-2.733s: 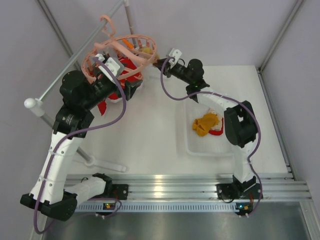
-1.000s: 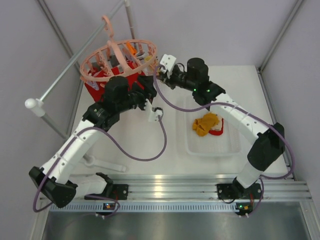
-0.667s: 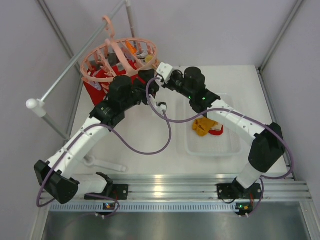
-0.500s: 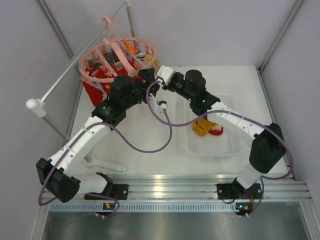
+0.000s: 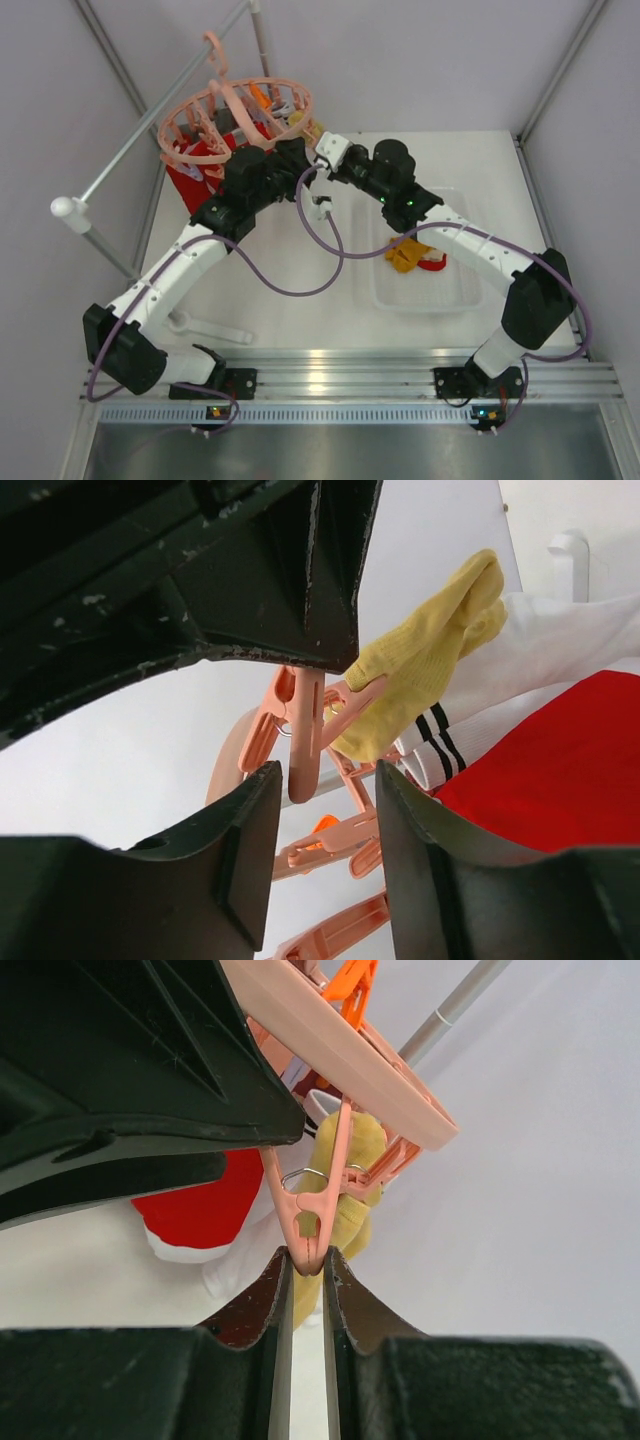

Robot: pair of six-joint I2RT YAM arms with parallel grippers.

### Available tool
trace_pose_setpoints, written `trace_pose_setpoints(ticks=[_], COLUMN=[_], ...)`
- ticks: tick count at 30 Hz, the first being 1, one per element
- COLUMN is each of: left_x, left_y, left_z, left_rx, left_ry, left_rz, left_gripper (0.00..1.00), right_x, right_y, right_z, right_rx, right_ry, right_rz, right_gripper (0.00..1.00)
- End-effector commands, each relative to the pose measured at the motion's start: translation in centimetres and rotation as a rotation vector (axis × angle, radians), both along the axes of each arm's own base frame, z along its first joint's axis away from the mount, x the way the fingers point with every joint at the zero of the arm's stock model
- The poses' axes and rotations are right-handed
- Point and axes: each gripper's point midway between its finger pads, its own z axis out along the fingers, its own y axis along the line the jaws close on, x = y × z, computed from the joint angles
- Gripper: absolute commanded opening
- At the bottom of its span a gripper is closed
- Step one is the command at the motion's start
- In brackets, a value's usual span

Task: Clip the socks to the hanger
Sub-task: Open the clamp at the hanger.

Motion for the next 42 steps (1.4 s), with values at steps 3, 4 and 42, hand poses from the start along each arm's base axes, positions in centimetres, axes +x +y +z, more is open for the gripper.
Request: trace_pose_setpoints(ticks=[3, 4, 42], left_x=[0.7, 0.8, 1.0], left_y=[-0.2, -0.2, -1.2], left_z=[2.0, 1.9, 2.6], left_rx=[-0.026, -0.025, -0.132], left_ry=[-0.081, -0.079, -0.235], left_rz=[-0.002, 0.0, -0.09], left_gripper=[0.41, 0.37, 0.0], right_x=[-2.2, -2.3, -1.4], right_y=[0.5, 0.5, 0.6], right_z=[4.5, 4.5, 3.8], right_rx=[0.071, 0.068, 0.28], right_ry=[-0.066, -0.066, 0.539], right_rz=[0.07, 0.077, 0.597], right_gripper=[0.0, 0.0, 0.53])
